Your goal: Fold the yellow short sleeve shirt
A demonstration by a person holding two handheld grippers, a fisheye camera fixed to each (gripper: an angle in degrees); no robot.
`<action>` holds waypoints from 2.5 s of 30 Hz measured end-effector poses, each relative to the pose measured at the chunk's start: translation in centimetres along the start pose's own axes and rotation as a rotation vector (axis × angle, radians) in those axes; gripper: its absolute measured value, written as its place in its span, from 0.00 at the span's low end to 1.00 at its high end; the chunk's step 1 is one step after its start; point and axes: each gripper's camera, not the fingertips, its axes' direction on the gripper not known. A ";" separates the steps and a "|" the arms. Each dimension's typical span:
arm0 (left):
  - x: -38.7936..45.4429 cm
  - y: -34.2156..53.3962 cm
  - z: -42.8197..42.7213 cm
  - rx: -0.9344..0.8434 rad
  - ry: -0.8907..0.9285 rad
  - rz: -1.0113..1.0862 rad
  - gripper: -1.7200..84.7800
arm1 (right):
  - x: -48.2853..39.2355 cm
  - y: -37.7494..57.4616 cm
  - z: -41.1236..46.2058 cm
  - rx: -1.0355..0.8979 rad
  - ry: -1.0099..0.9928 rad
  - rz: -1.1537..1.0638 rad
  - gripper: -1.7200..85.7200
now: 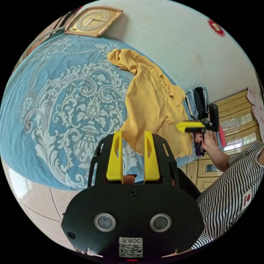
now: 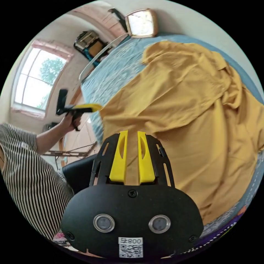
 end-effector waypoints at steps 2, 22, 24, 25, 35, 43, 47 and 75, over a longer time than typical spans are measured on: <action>-0.1 -0.9 0.7 -0.049 -0.009 0.022 0.13 | -4.6 1.6 1.6 -0.031 0.034 -0.044 0.11; 2.5 -4.7 -5.1 -0.064 0.031 -0.015 0.02 | -22.2 14.7 6.8 -0.176 0.402 -0.200 0.03; 2.9 -4.7 -6.1 -0.058 0.035 -0.018 0.02 | -22.5 16.5 6.0 -0.153 0.390 -0.176 0.03; 3.1 -4.7 -6.3 -0.058 0.036 -0.017 0.02 | -22.8 17.7 5.4 -0.138 0.379 -0.171 0.03; 4.5 -4.1 -9.2 -0.048 -0.018 -0.038 0.03 | -26.6 27.8 6.1 -0.099 0.316 -0.236 0.03; 6.7 -6.4 -8.5 -0.009 -0.125 -0.082 0.07 | -19.5 37.0 8.9 -0.106 0.228 -0.024 0.07; 10.7 -9.9 -8.1 0.063 -0.088 -0.011 0.09 | -13.5 44.2 5.4 0.025 0.231 0.167 0.09; 38.7 -52.3 22.4 -0.164 -0.100 0.458 0.06 | 25.5 79.8 8.7 0.407 0.257 0.945 0.03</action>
